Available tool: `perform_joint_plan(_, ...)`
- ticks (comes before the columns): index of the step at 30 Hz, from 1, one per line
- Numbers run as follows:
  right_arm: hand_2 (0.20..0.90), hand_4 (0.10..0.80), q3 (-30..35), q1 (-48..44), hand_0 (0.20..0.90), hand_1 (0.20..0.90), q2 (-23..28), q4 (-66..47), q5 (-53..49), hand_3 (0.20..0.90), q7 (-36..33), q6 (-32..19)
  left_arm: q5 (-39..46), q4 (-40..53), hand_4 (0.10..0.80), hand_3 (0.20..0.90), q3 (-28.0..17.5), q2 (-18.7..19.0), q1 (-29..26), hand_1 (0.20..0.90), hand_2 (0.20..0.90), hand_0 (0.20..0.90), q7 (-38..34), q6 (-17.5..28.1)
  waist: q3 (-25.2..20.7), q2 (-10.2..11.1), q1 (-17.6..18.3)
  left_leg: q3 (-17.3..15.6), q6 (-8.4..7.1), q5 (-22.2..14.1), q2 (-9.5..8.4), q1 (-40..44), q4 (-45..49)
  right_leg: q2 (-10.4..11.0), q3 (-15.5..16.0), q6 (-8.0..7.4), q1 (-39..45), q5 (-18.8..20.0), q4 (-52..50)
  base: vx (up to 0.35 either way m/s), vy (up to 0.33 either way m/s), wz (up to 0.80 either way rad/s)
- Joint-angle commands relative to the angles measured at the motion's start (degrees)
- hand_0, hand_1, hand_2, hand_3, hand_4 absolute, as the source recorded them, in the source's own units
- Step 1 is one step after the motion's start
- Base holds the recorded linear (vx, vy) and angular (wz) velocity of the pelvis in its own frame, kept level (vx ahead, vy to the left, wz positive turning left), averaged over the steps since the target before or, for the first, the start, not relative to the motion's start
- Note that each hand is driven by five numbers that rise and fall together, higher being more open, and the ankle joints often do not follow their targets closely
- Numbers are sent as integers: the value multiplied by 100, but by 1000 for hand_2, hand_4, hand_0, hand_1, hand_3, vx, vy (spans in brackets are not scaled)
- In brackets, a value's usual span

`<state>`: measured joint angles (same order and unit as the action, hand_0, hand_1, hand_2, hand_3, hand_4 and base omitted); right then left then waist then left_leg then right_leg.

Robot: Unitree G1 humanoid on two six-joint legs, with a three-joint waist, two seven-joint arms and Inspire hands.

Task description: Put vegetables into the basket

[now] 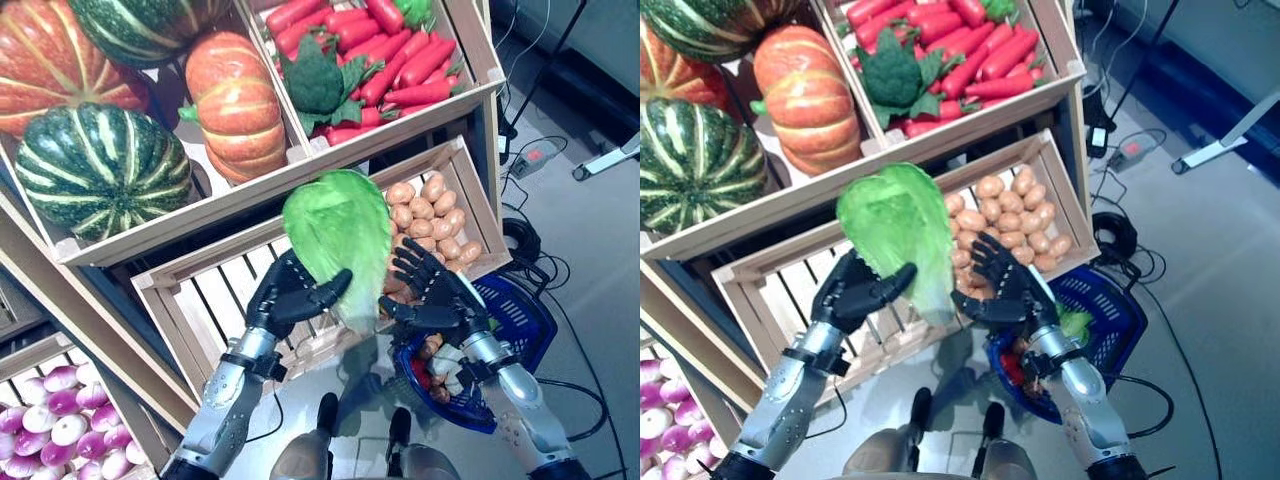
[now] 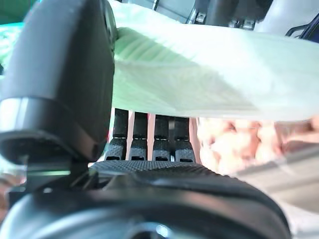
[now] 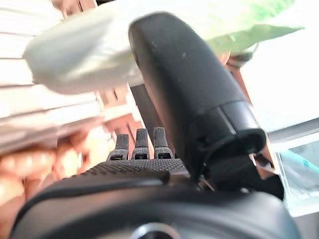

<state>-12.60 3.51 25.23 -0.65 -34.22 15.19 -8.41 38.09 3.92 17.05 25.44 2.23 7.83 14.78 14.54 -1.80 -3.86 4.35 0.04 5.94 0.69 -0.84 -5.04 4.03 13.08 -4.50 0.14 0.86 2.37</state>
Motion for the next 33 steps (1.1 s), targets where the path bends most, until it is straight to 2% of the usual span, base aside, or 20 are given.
perform_joint_plan(1, 900, 800, -402, -263, 900, 900, 269, -557, -267, 900, 495, -163, 222, 729, 400, 300, 153, 48, -546, 300, 300, 300, 546, 273, -903, 256, 79, -129, -85, -240, -104, 72, 8, 236, -53, -47, 223, 380, 197, 48, 4, 0)
perform_joint_plan(5, 900, 800, -604, -365, 900, 900, 368, -501, -181, 900, 514, -6, 462, 784, 400, 300, 301, 133, -655, 300, 300, 300, 741, 98, -1038, 281, 68, -144, -85, -287, -91, 125, 4, 240, -101, -60, 272, 386, 237, 19, 0, 0)
perform_joint_plan(9, 900, 800, -827, -373, 900, 900, 458, -454, 57, 900, 488, 412, 562, 897, 400, 300, 408, 185, -675, 300, 300, 300, 874, 105, -1146, 291, 73, -182, -86, -323, -74, 169, 4, 257, -128, -79, 307, 389, 263, 0, 0, 0)
perform_joint_plan(19, 900, 800, -1147, -308, 900, 900, 467, -248, -391, 900, 654, 1375, 936, 1042, 400, 300, 608, 226, -662, 300, 300, 300, 1191, 87, -1309, 299, 91, -247, -76, -344, -63, 192, 4, 276, -176, -103, 303, 405, 263, 0, 0, 0)
perform_joint_plan(26, 900, 800, -1426, -346, 900, 900, 294, -21, -925, 900, 1281, 1984, 1354, 1145, 400, 300, 715, 211, -741, 300, 300, 300, 1463, 253, -1403, 305, 57, -274, -57, -350, -70, 199, 4, 305, -186, -128, 298, 427, 263, 0, 0, 0)
perform_joint_plan(33, 900, 800, -1550, -305, 900, 900, 157, 127, -1552, 900, 1895, 2250, 1636, 1307, 400, 300, 574, 127, -847, 300, 300, 300, 1342, 552, -1471, 328, 13, -247, -46, -359, -83, 218, 4, 314, -187, -123, 324, 429, 263, 0, 0, 0)
